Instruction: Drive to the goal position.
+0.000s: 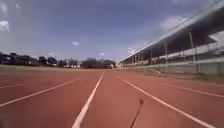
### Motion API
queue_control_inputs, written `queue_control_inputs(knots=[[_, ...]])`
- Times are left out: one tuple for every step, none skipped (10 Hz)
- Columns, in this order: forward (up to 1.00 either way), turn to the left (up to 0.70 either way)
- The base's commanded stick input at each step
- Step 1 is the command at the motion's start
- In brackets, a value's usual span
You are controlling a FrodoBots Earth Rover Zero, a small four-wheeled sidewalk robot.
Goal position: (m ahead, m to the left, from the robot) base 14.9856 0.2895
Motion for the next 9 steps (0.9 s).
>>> queue_control_inputs(knots=[[0.70, 0.00], [0.70, 0.00], [0.70, 0.00], [0.70, 0.00], [0.70, 0.00], [0.70, 0.00], [0.70, 0.00], [0.70, 0.00], [0.70, 0.00]])
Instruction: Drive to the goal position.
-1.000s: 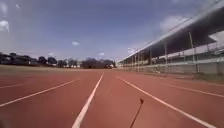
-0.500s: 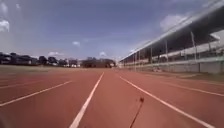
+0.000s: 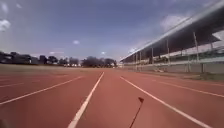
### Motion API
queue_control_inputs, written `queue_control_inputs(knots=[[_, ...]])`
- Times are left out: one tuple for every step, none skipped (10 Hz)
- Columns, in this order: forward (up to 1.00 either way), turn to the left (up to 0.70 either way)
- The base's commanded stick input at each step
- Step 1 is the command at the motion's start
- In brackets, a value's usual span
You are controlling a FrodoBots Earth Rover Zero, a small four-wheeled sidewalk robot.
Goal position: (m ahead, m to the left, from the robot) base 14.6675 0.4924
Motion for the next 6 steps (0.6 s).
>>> queue_control_inputs(knots=[[0.70, 0.00], [0.70, 0.00], [0.70, 0.00], [0.70, 0.00], [0.70, 0.00], [0.70, 0.00]])
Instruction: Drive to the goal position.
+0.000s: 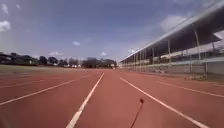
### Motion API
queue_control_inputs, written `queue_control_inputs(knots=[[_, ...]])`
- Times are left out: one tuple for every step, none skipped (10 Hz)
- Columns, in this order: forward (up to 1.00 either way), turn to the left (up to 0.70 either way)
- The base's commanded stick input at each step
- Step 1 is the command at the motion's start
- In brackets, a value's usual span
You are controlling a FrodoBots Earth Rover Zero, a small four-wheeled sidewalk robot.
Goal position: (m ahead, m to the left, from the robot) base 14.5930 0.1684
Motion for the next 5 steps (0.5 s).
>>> queue_control_inputs(knots=[[0.70, 0.00], [0.70, 0.00], [0.70, 0.00], [0.70, 0.00], [0.70, 0.00]])
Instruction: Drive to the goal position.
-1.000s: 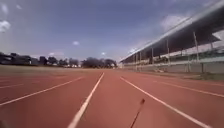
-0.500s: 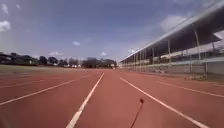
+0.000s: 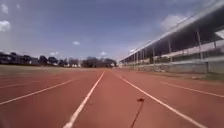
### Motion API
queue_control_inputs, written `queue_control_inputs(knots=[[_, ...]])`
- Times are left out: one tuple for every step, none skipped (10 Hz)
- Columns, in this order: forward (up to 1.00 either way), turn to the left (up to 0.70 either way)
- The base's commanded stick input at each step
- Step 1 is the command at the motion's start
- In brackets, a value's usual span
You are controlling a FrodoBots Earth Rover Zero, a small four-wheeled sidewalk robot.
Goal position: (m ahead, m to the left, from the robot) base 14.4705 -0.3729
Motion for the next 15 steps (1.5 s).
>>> queue_control_inputs(knots=[[0.70, 0.00], [0.70, 0.00], [0.70, 0.00], [0.70, 0.00], [0.70, 0.00], [0.70, 0.00], [0.70, 0.00], [0.70, 0.00], [0.70, 0.00], [0.70, 0.00], [0.70, 0.00], [0.70, 0.00], [0.70, 0.00], [0.70, 0.00], [0.70, 0.00]])
